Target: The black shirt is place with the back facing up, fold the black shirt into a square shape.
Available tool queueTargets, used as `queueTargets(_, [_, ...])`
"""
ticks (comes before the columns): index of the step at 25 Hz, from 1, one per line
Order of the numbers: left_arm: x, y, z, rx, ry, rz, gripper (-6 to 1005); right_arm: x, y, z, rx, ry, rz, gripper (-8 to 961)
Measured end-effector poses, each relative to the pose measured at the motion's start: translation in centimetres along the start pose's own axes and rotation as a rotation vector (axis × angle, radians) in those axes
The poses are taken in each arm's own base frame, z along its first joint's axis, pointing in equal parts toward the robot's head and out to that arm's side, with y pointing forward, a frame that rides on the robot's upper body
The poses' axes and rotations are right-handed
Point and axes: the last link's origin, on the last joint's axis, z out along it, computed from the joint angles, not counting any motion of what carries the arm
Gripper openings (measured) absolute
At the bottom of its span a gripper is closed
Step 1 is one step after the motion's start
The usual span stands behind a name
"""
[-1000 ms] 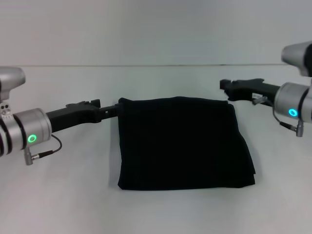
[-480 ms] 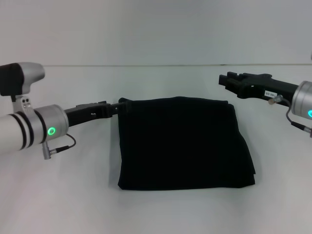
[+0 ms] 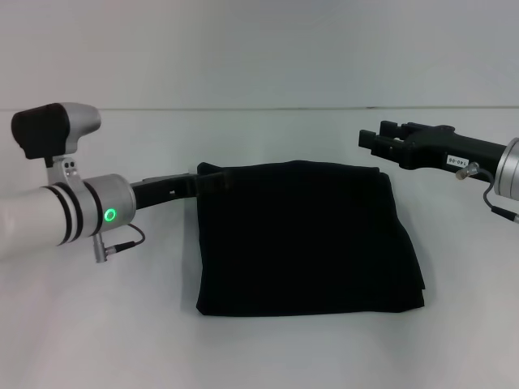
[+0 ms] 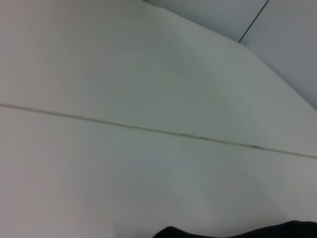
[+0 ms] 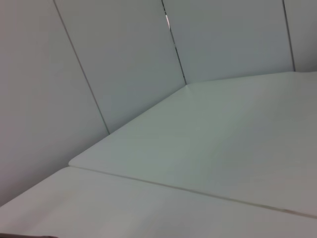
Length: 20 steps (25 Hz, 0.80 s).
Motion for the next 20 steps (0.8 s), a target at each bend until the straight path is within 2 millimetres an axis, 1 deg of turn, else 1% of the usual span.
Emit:
queueTargets(7, [-0.11, 0.95, 0.82, -0.013, -0.015, 0.005, 937, 0.16, 0.16, -0.06, -0.011, 0.004, 0.002, 535])
queueTargets(15, [-0.14, 0.92, 0.95, -0.003, -0.017, 0.007, 929, 0.22, -0.03, -0.24, -0.003, 0.002, 0.008, 535])
queueTargets(20, [-0.11, 0.72, 0.8, 0.003, -0.012, 0.007, 817, 0.19, -0.09, -0.24, 0.001, 0.001, 0.008, 535])
